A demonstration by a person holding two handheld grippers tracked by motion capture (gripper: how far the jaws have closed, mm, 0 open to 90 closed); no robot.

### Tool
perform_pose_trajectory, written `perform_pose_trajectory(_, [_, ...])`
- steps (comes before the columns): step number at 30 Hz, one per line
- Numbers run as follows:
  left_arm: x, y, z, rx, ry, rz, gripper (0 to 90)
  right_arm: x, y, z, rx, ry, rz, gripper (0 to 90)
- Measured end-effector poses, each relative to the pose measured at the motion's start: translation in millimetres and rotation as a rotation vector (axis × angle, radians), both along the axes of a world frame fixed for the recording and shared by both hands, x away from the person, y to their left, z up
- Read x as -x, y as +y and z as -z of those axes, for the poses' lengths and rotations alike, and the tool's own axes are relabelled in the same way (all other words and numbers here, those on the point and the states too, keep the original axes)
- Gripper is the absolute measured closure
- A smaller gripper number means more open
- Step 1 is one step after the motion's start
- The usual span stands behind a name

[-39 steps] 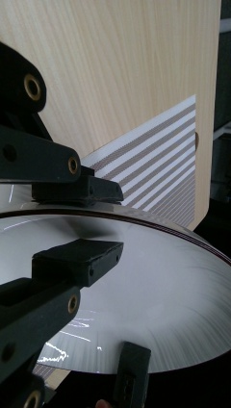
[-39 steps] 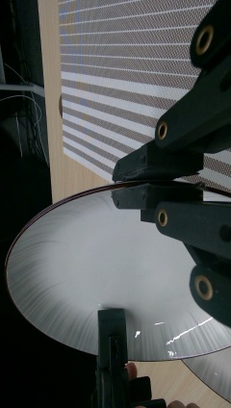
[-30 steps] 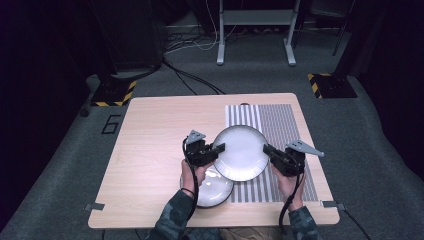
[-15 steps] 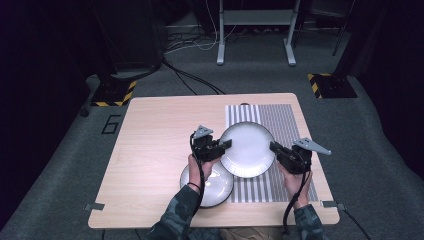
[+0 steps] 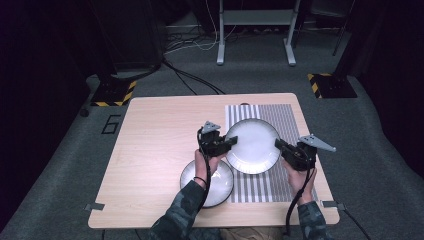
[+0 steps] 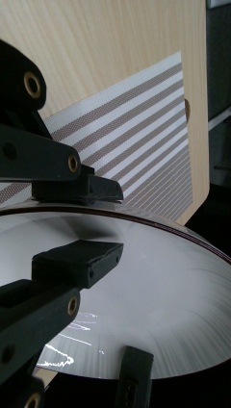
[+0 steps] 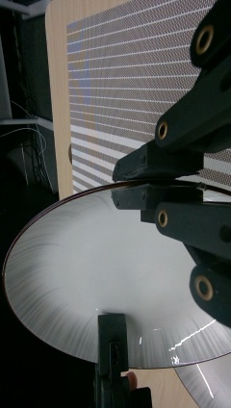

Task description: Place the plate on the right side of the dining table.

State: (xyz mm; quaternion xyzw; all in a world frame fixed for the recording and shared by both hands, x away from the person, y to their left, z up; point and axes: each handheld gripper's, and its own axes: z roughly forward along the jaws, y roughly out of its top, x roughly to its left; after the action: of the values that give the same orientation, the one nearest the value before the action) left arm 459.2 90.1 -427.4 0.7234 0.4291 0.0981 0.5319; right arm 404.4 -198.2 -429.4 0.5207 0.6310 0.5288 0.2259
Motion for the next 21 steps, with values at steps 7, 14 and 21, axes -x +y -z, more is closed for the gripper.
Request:
perform_pose_trajectory(7, [-7.3, -7.6, 0.9, 0.006, 0.013, 0.002, 69.2, -4.4, -6.9, 0.7, 0.002, 0.005, 0.017, 85.1])
perform_pose_trajectory(14, [-17.5, -16.2, 3.3, 0.002, 0.026, 0.012, 68.8, -9.9, -13.0, 2.6, 0.001, 0.017, 0.031, 85.1])
perform_pose_trajectory(21, [-25.1, -24.0, 5.3, -0.01, 0.03, 0.013, 68.5, -16.8, -19.2, 5.4, 0.001, 0.033, 0.044, 85.0])
